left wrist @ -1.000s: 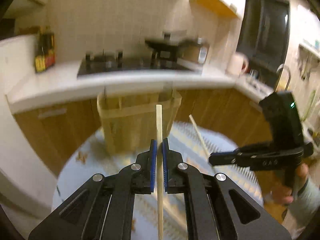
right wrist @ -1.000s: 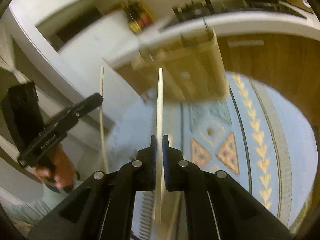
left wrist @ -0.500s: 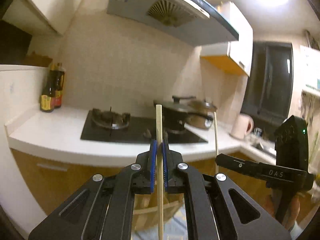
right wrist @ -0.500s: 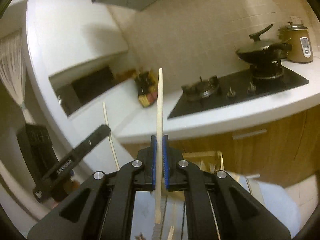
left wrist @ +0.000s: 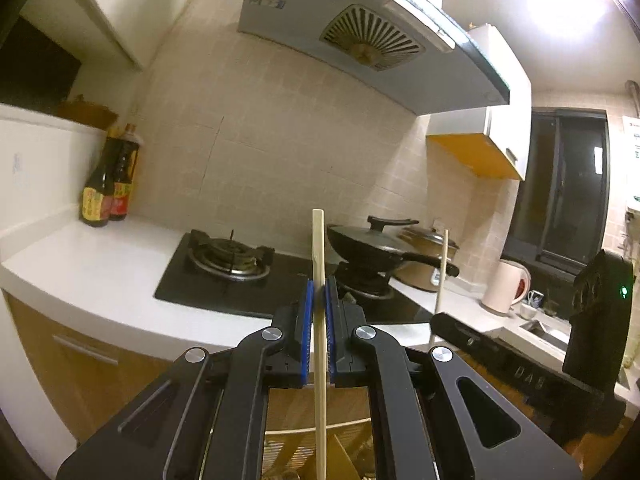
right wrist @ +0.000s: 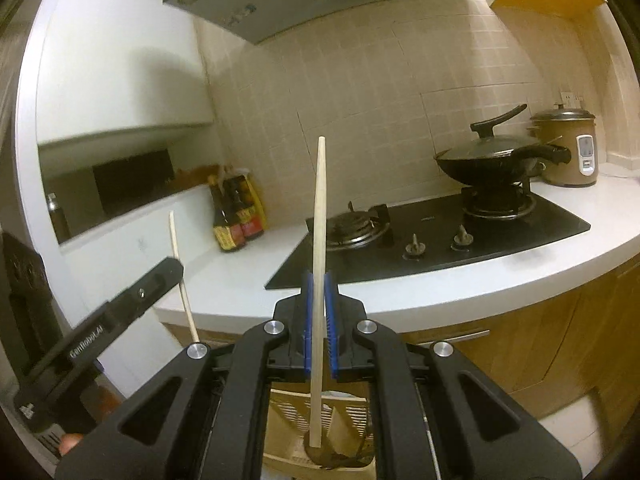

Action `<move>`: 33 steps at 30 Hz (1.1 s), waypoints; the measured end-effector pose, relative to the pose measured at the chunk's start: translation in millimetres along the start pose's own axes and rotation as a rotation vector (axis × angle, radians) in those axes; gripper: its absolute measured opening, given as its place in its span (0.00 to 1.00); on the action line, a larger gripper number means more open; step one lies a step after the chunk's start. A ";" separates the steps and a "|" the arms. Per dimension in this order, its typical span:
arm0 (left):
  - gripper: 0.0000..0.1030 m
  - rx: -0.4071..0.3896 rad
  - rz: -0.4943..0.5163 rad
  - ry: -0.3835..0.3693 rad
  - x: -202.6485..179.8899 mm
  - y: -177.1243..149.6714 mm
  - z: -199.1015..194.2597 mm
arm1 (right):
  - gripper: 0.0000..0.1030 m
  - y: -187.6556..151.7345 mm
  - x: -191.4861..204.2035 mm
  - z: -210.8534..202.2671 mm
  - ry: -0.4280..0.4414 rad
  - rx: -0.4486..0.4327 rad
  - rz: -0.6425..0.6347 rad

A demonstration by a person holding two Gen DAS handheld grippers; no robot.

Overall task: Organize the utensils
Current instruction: 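Lift both held chopsticks up over the basket, then open both tools to drop the chopsticks into the basket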

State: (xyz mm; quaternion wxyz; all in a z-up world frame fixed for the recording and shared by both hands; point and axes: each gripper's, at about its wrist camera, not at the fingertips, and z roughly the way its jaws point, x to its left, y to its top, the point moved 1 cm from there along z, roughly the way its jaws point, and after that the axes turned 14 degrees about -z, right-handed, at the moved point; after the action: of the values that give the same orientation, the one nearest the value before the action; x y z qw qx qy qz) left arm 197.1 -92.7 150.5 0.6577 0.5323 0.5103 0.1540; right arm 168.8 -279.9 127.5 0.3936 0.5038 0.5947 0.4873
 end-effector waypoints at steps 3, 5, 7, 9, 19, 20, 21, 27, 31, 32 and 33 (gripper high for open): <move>0.04 0.006 0.012 0.023 4.7 -11.7 9.6 | 0.04 -14.2 1.8 11.3 -0.020 0.008 -0.020; 0.04 0.001 0.025 0.041 7.6 -19.9 13.8 | 0.04 -21.6 1.7 15.0 -0.026 0.009 -0.022; 0.04 -0.003 0.043 0.054 8.7 -26.7 15.9 | 0.04 -26.7 2.2 16.6 -0.057 -0.001 -0.043; 0.04 -0.010 0.057 0.066 8.9 -31.7 16.8 | 0.04 -30.9 1.3 18.5 -0.061 -0.005 -0.055; 0.05 0.018 0.074 0.059 14.6 -44.5 13.7 | 0.04 -41.0 7.7 8.5 -0.095 -0.022 -0.112; 0.05 0.021 0.079 0.060 15.1 -45.6 11.8 | 0.04 -43.6 9.6 7.3 -0.093 -0.017 -0.125; 0.05 0.023 0.084 0.059 14.8 -47.6 9.8 | 0.05 -44.7 11.3 5.7 -0.094 -0.013 -0.135; 0.22 0.061 0.091 0.072 19.8 -47.6 -5.1 | 0.24 -55.7 13.0 -2.4 -0.082 0.062 -0.166; 0.25 0.063 0.087 0.071 21.1 -43.4 -22.3 | 0.58 -59.0 7.3 -18.9 -0.089 0.049 -0.130; 0.27 0.062 0.085 0.068 20.3 -42.0 -27.5 | 0.58 -58.7 5.9 -21.8 -0.080 0.059 -0.118; 0.28 0.062 0.081 0.065 19.4 -40.4 -32.9 | 0.58 -58.2 4.6 -27.4 -0.063 0.066 -0.096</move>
State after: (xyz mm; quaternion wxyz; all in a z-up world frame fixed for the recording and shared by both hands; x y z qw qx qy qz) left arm 164.2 -75.9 109.0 0.6173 0.5674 0.5136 0.1820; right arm 129.1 -281.3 76.7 0.4184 0.5026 0.6214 0.4316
